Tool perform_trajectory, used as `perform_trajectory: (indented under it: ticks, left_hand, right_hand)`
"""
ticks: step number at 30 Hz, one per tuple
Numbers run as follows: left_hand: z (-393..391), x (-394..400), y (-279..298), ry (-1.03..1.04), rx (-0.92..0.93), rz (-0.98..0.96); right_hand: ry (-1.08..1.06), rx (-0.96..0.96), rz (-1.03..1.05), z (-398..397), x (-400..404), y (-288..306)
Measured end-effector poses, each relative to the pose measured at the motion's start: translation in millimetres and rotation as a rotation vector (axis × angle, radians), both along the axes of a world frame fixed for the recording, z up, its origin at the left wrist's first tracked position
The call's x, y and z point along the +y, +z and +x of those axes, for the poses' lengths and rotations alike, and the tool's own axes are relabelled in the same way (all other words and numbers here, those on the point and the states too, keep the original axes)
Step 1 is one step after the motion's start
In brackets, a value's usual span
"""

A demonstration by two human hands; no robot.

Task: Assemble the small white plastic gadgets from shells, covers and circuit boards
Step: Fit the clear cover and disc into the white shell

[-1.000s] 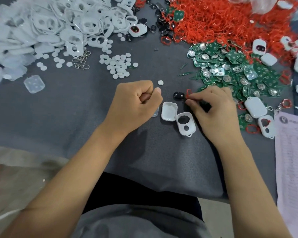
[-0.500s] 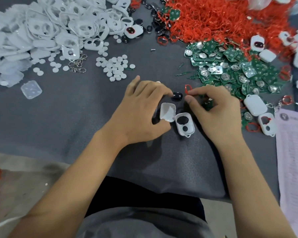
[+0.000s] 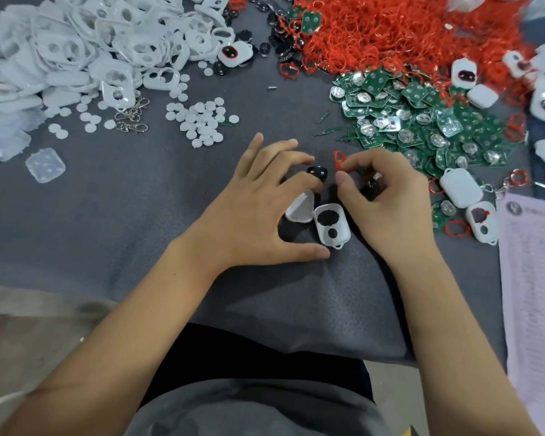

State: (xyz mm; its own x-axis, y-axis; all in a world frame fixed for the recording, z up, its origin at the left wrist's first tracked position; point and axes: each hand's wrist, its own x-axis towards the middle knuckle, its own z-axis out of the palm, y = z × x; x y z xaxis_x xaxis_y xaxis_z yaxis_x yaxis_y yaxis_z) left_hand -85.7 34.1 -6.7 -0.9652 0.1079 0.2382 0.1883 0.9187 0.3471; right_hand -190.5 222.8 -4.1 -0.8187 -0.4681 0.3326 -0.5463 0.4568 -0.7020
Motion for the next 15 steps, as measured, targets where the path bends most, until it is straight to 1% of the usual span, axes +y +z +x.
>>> perform_trajectory:
  ticks: [4, 10, 15]
  left_hand:
    - [-0.9, 0.2, -1.4, 0.003, 0.024, 0.05]
    - [-0.2, 5.0, 0.5, 0.009, 0.039, 0.008]
    - [-6.9, 15.4, 2.2, -0.019, 0.038, 0.022]
  right_hand:
    - [0.025, 0.029, 0.023, -1.0, 0.5, 0.6]
    - [0.027, 0.0, 0.019, -0.1, -1.3, 2.2]
    - [-0.04, -0.055, -0.042, -0.7, -1.6, 2.7]
